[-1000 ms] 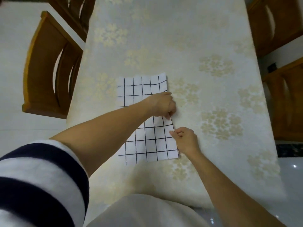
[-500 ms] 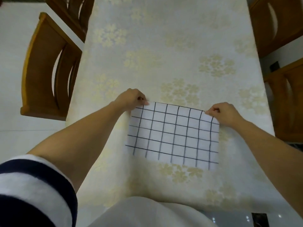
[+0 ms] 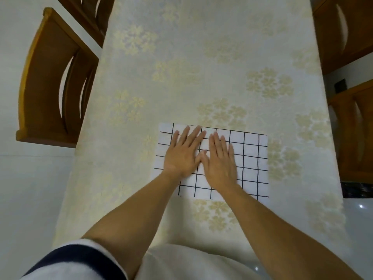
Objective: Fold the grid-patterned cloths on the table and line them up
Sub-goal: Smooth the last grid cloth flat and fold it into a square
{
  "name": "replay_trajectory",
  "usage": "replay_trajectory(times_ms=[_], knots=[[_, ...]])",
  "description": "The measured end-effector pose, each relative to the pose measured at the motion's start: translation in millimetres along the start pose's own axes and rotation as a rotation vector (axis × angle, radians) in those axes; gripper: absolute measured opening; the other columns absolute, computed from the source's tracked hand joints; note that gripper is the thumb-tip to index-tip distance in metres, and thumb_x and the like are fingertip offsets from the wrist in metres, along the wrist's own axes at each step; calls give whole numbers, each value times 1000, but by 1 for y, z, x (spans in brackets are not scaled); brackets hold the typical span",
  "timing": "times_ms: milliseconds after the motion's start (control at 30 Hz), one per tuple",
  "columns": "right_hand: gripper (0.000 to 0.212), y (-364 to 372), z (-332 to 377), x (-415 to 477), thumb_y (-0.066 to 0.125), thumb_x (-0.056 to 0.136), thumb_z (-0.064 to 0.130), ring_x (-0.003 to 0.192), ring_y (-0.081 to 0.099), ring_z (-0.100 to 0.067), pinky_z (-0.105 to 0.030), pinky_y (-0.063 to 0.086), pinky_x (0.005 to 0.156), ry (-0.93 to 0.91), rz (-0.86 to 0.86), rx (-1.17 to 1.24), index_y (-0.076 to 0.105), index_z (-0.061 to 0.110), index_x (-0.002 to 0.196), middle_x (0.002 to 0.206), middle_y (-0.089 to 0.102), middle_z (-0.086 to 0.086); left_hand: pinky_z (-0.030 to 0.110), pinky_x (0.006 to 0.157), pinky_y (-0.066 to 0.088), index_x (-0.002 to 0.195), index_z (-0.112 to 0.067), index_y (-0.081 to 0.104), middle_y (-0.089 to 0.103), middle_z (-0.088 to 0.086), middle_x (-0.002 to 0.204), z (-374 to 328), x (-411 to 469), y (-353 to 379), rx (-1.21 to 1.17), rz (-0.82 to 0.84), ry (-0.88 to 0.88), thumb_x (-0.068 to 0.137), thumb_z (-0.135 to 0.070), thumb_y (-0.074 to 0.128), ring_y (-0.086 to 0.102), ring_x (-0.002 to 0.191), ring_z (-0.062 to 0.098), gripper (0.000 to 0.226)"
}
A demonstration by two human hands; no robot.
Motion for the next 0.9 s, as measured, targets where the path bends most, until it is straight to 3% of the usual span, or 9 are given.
replay_trajectory(times_ms=[100,233,400,500,600,700,800,900], knots=[[69,-6,-61,-7,-2,100,60,152,-15,-20,-48,2,124,22,3,-135,-13,22,157,165,-15,5,45,126,-5,160,-43,-5,-10,-16,168,49,-13,-10,10,-15,-134,105,-60,12,-12,156,17,60],[77,-23,-132,-7,-5,96,67,151,-18,-22,-50,2,124,199,26,-126,-16,20,156,164,-21,3,47,125,-9,159,-39,-12,-20,-13,167,89,-26,-19,60,18,-179,102,-65,5,-16,156,20,65],[66,-26,-64,1,4,102,53,153,-5,-28,-52,3,123,134,-47,-111,-6,21,158,167,-7,0,50,126,-5,163,-22,-2,-11,3,170,24,-9,-30,39,-70,-66,105,-57,20,-10,156,32,70],[61,3,-19,-11,2,102,49,152,-14,-24,-52,1,123,61,10,-93,-10,27,158,166,-13,3,48,126,-7,162,-27,-6,-14,-4,169,-23,-12,-1,-15,51,56,107,-55,17,-14,156,26,66],[63,3,-52,-16,3,102,57,152,-17,-22,-50,-3,123,105,21,-129,-14,29,156,164,-19,6,47,126,-8,160,-31,-14,-20,-9,167,-17,-15,10,30,109,36,104,-61,7,-22,154,22,67],[72,-14,-134,-23,0,97,67,151,-18,-21,-47,-4,123,270,18,-108,-18,28,155,163,-23,7,48,125,-12,158,-33,-20,-27,-11,165,-15,-14,7,44,194,70,98,-74,9,-28,152,24,79],[91,-39,-184,-36,17,92,75,153,5,-28,-45,8,124,417,-32,32,7,14,159,167,3,-6,49,125,-12,160,-30,-16,-30,-3,165,-12,-7,-1,51,277,61,91,-81,30,-27,152,30,97],[87,-62,-190,-55,40,90,68,134,37,-42,-52,30,113,654,-265,233,37,2,147,148,40,-24,55,124,-8,161,-24,-10,-25,-1,167,-23,0,-5,48,332,70,79,-86,49,-24,152,34,119]])
Point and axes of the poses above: each hand's wrist, its own x-axis towards the middle knuckle, its own y-axis out of the palm, z = x × y, the point moved 10 cm from there along x, towards the middle knuckle
